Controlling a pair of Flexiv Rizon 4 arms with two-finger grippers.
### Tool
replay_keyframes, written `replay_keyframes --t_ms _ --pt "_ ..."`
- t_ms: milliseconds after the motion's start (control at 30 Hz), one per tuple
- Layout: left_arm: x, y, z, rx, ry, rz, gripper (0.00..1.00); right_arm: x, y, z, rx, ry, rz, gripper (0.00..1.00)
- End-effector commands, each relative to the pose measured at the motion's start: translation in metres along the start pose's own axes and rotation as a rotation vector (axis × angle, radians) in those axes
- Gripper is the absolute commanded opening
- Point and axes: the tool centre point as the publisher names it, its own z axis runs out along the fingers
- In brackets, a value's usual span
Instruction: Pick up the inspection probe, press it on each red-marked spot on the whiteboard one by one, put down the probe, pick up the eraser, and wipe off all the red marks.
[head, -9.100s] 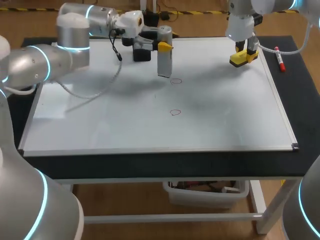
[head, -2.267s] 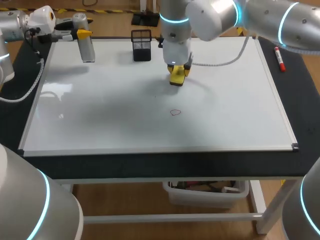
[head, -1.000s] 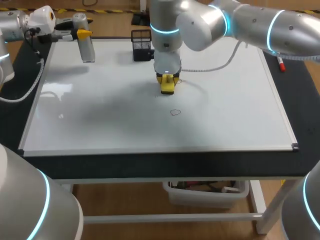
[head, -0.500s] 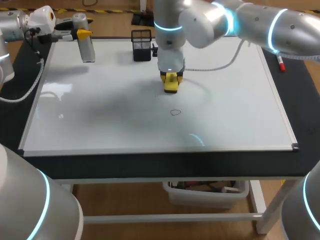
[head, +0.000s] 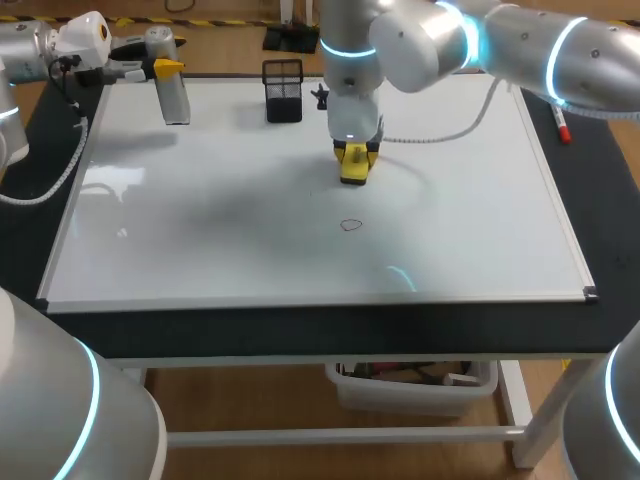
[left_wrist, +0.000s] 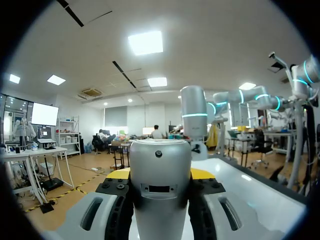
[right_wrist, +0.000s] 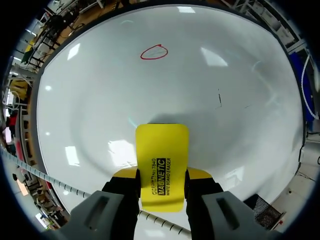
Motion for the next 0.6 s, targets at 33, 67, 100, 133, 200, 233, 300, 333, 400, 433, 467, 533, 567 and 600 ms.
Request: replay_keyframes --t_ms 33,67,100,133,200,233,300,333,400,433,467,533,567,600 --pt "-0.002 -0.001 -0.001 0.000 0.006 0.000 0.00 0.012 -0.001 0.013 -0.002 0.004 0.009 0.00" --pt "-0.002 -0.001 -0.001 0.000 0.006 0.000 0.00 0.014 -0.002 0.014 -0.003 0.006 0.014 0.00" --pt "-0.002 -0.001 -0.001 0.000 0.006 0.000 0.00 0.016 -0.002 0.014 -0.003 0.008 0.019 0.00" --pt "-0.002 -0.001 -0.001 0.000 0.006 0.000 0.00 0.018 -0.002 0.015 -0.004 0.013 0.026 0.00" --pt "-0.002 -0.001 -0.001 0.000 0.006 0.000 0.00 0.022 -0.003 0.016 -0.007 0.016 0.037 0.00" --pt "-0.002 -0.001 -0.001 0.000 0.006 0.000 0.00 0.023 -0.004 0.016 -0.007 0.016 0.039 0.00" --pt "-0.002 -0.001 -0.001 0.000 0.006 0.000 0.00 0.027 -0.005 0.016 -0.008 0.016 0.050 0.00" --pt "-0.002 -0.001 -0.001 0.000 0.006 0.000 0.00 0.028 -0.005 0.016 -0.008 0.016 0.052 0.00" --pt "-0.002 -0.001 -0.001 0.000 0.006 0.000 0.00 0.029 -0.006 0.015 -0.007 0.016 0.057 0.00" --pt "-0.002 -0.001 -0.001 0.000 0.006 0.000 0.00 0.030 -0.006 0.015 -0.006 0.016 0.059 0.00" --pt "-0.002 -0.001 -0.001 0.000 0.006 0.000 0.00 0.030 -0.007 0.015 -0.005 0.016 0.061 0.00" --pt "-0.002 -0.001 -0.001 0.000 0.006 0.000 0.00 0.030 -0.007 0.011 0.002 0.014 0.066 0.00" --pt "-0.002 -0.001 -0.001 0.000 0.006 0.000 0.00 0.030 -0.007 0.008 0.010 0.011 0.069 0.00" --pt "-0.002 -0.001 -0.001 0.000 0.006 0.000 0.00 0.030 -0.007 0.005 0.020 0.010 0.072 0.00"
